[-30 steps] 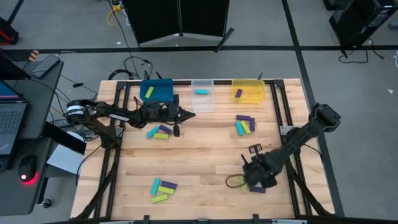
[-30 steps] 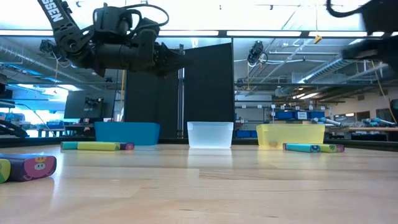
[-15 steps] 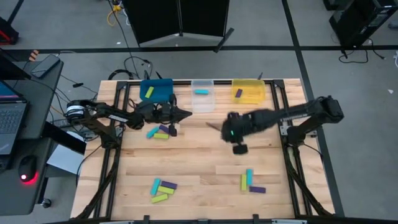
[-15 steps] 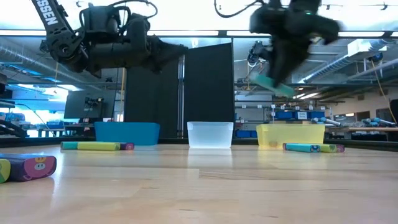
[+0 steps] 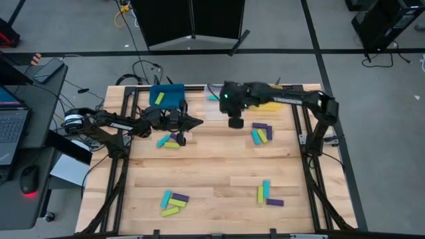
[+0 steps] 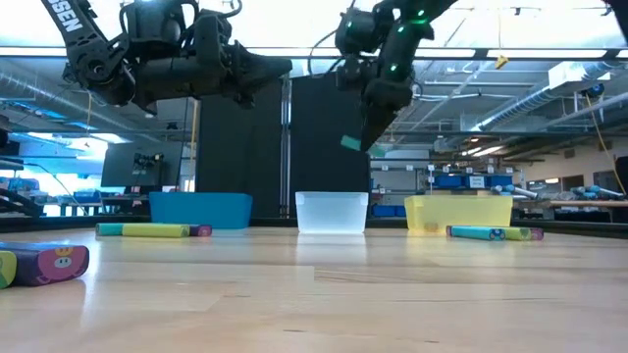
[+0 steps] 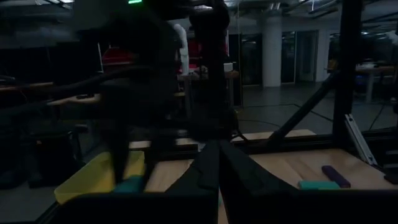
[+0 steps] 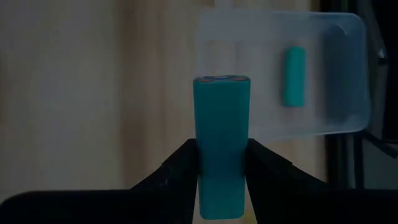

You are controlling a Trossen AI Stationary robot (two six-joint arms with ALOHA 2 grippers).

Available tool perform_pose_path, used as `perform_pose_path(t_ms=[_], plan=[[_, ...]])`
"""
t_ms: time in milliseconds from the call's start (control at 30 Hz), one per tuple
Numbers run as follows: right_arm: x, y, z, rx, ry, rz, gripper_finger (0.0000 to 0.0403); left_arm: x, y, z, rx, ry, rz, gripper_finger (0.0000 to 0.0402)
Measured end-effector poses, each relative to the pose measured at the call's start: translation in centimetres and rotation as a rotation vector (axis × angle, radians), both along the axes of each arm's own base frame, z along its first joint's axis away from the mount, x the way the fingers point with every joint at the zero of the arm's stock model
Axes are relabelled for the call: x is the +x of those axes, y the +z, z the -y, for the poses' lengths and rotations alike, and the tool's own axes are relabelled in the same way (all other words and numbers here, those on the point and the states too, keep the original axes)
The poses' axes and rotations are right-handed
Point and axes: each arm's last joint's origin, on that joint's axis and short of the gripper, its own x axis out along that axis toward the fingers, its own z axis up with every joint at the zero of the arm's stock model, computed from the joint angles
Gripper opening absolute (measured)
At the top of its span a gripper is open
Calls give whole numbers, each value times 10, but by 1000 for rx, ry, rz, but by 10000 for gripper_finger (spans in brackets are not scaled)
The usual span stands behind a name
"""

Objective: Sort blocks
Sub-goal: Put the blue block into the transparent bin

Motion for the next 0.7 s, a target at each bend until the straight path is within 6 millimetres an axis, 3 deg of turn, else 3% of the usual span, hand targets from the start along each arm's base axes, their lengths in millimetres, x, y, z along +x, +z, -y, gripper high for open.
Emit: perform_pose_path(t_ms=[333,533,700], plan=[[9,-24,66,38,-34,-79,120,0,-1,0,1,0,-5,10],[18,-41,92,49,-40,-66,120,0,-1,0,2,1,-6,10],[33,-40,106,45,-44,-30,120,0,-1,0,0,4,-15,10]])
